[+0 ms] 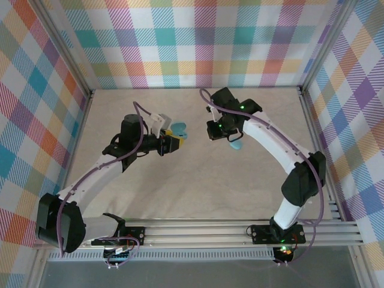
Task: Insert wireless bluetooth earbuds into charging case
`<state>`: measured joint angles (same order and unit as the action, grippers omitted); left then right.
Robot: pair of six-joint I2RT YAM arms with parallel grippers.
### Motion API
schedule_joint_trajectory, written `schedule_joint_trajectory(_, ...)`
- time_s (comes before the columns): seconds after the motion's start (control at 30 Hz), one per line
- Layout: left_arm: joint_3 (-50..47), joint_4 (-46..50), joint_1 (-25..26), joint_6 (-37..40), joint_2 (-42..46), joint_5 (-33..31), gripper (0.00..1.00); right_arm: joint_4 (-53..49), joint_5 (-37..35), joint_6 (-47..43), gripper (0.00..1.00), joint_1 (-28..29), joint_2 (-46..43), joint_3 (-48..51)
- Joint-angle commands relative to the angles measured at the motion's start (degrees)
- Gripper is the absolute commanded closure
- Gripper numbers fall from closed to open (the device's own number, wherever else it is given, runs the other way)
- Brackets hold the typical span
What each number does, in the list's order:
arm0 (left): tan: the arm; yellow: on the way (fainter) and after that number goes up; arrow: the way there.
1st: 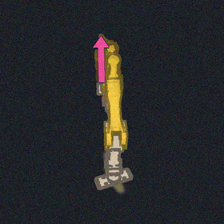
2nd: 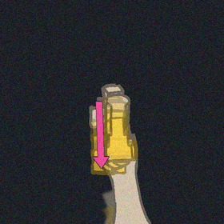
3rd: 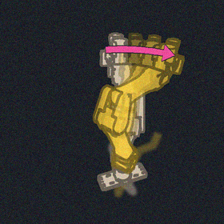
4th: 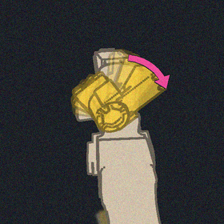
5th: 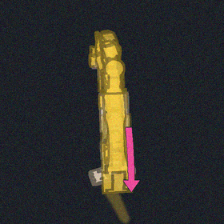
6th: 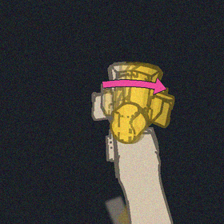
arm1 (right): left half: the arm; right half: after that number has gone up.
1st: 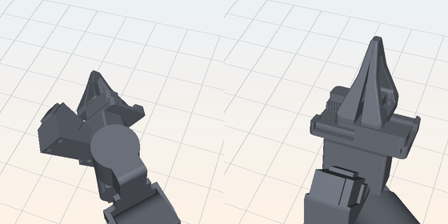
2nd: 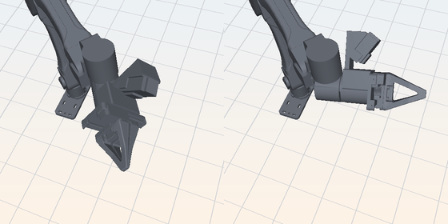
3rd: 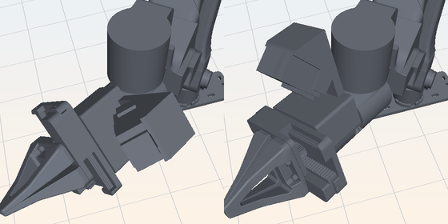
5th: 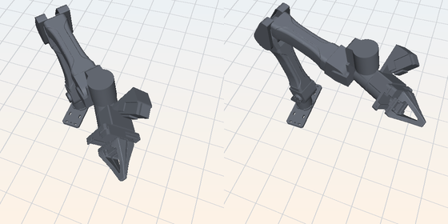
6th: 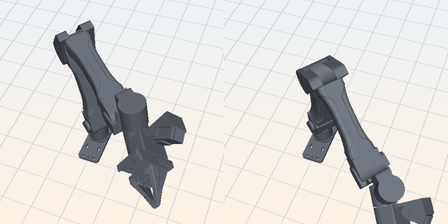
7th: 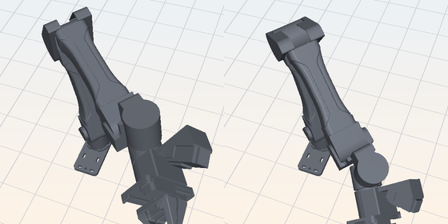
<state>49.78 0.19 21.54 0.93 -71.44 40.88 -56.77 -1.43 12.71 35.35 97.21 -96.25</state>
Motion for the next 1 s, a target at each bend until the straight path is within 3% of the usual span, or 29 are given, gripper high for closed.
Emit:
schedule_joint_trajectory(0.0,-1.22,-7.51,0.65,0.67,-0.75,3.92,0.86,-2.07,-1.96,-0.99,0.85,1.78,-3.04,-2.67)
schedule_joint_trajectory(0.37,-0.06,-10.84,1.32,2.42,-3.14,6.97,0.85,-1.06,-4.77,-4.41,0.87,8.02,-3.93,-6.2)
schedule_joint_trajectory(0.97,0.34,-7.75,2.54,4.27,-0.96,7.11,0.85,-2.84,-4.51,-8.84,0.88,10.7,0.56,-14.42)
